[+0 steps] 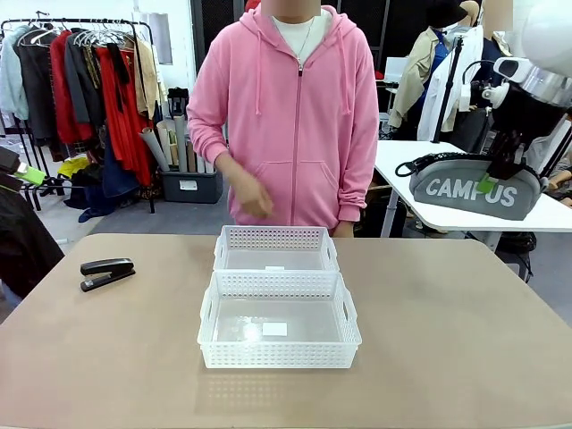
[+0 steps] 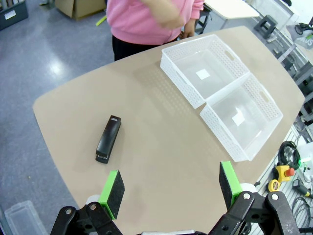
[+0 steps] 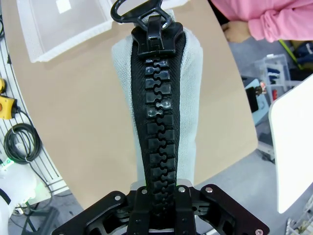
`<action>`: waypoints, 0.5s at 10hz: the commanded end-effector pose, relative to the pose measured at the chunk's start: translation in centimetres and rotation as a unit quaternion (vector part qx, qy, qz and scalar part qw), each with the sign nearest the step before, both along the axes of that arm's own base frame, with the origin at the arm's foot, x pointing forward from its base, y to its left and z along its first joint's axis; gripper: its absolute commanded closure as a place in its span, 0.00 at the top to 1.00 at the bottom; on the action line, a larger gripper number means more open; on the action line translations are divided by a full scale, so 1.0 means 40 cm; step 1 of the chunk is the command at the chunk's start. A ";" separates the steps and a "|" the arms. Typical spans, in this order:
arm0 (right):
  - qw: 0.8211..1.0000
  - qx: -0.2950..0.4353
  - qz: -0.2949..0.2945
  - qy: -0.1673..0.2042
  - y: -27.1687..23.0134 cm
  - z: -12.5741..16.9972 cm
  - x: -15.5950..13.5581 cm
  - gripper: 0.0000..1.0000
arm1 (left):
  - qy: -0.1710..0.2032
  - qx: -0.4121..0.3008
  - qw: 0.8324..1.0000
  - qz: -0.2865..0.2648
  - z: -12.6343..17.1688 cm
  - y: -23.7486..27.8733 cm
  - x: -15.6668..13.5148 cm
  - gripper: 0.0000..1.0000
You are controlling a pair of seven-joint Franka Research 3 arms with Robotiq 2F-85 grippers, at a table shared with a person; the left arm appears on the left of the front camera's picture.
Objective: Distribute items into two baskets.
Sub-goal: Move the picked Pencil pouch towards the Organizing basket indicated by the person, stopping as directed.
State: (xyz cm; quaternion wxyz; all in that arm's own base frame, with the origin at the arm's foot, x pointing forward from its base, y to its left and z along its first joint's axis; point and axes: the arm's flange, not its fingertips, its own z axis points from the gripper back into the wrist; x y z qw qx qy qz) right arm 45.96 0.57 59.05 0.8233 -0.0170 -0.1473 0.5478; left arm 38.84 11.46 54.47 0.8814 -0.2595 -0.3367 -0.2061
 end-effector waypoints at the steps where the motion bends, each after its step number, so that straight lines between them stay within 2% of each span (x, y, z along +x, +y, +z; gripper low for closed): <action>1: 1.000 -0.002 -0.005 -0.007 0.002 0.002 0.001 0.00 | -0.007 -0.005 1.000 -0.005 0.001 0.003 0.000 1.00; 5: 1.000 -0.002 -0.005 -0.007 0.002 0.002 0.001 0.00 | -0.007 -0.005 1.000 -0.005 0.001 0.003 0.000 1.00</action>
